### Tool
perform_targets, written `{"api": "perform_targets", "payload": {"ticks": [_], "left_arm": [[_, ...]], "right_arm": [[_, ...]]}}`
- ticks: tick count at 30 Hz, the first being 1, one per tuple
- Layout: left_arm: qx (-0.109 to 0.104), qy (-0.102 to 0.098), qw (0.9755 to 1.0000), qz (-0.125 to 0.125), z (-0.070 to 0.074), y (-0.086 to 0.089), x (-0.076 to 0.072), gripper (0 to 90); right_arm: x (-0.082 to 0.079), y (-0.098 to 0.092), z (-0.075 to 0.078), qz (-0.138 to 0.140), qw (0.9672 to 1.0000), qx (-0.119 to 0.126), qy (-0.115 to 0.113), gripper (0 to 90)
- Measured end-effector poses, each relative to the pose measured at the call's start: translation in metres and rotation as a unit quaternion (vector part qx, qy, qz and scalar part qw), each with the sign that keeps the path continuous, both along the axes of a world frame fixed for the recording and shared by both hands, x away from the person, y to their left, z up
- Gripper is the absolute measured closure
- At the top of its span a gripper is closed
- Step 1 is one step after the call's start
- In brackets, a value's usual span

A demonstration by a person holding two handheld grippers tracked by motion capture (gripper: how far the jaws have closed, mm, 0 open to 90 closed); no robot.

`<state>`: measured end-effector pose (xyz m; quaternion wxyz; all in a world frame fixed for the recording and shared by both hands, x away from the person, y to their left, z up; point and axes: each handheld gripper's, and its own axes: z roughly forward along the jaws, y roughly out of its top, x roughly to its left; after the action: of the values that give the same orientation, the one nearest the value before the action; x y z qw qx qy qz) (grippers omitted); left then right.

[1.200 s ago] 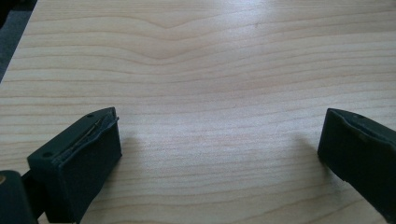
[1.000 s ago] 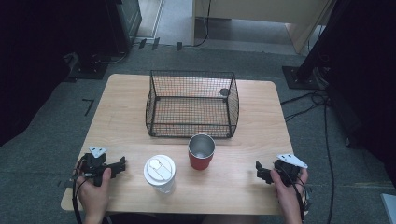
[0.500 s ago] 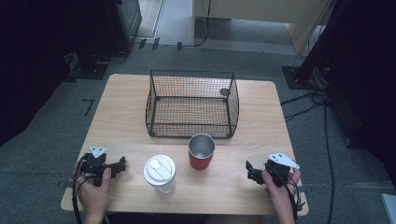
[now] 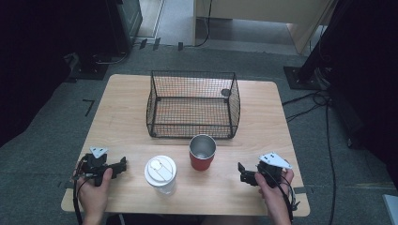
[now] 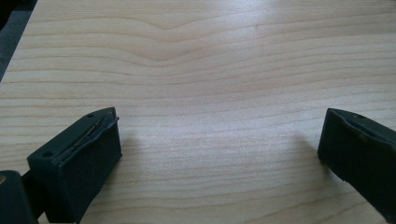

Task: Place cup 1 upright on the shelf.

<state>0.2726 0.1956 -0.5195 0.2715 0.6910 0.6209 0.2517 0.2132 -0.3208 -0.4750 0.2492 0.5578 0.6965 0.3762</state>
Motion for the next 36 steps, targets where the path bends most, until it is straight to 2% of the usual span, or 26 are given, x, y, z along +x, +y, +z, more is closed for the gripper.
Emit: {"api": "perform_targets", "payload": {"ticks": [3, 7, 8, 10, 18, 25, 31, 36], "left_arm": [[0.000, 0.000, 1.0000, 0.000, 0.000, 0.000, 0.000, 0.0], [-0.001, 0.000, 1.0000, -0.004, 0.000, -0.001, 0.001, 0.0], [0.000, 0.000, 0.9999, -0.010, 0.000, -0.002, 0.001, 0.0], [0.000, 0.001, 0.9999, -0.015, 0.000, -0.002, 0.001, 0.0], [0.000, 0.001, 0.9999, -0.016, 0.000, -0.002, 0.001, 0.0], [0.000, 0.001, 0.9999, -0.016, 0.000, -0.002, 0.001, 0.0], [0.000, 0.001, 0.9999, -0.016, 0.000, -0.002, 0.001, 0.0], [0.000, 0.000, 0.9999, -0.015, 0.000, -0.002, 0.001, 0.0]], "right_arm": [[-0.002, 0.003, 0.003, 0.016, 0.9999, -0.001, 0.002, 0.0], [-0.003, 0.009, 0.006, 0.023, 0.9997, 0.002, 0.002, 0.0], [-0.003, 0.014, 0.008, 0.034, 0.9994, 0.002, 0.001, 0.0], [-0.003, 0.016, 0.008, 0.038, 0.9993, 0.002, 0.001, 0.0], [0.002, 0.039, 0.007, 0.079, 0.9968, 0.010, 0.002, 0.0], [0.005, 0.055, 0.010, 0.101, 0.9948, 0.010, -0.001, 0.0], [0.007, 0.061, 0.009, 0.105, 0.9942, 0.024, 0.000, 0.0], [0.010, 0.064, 0.010, 0.115, 0.9925, 0.041, -0.007, 0.0]]}}
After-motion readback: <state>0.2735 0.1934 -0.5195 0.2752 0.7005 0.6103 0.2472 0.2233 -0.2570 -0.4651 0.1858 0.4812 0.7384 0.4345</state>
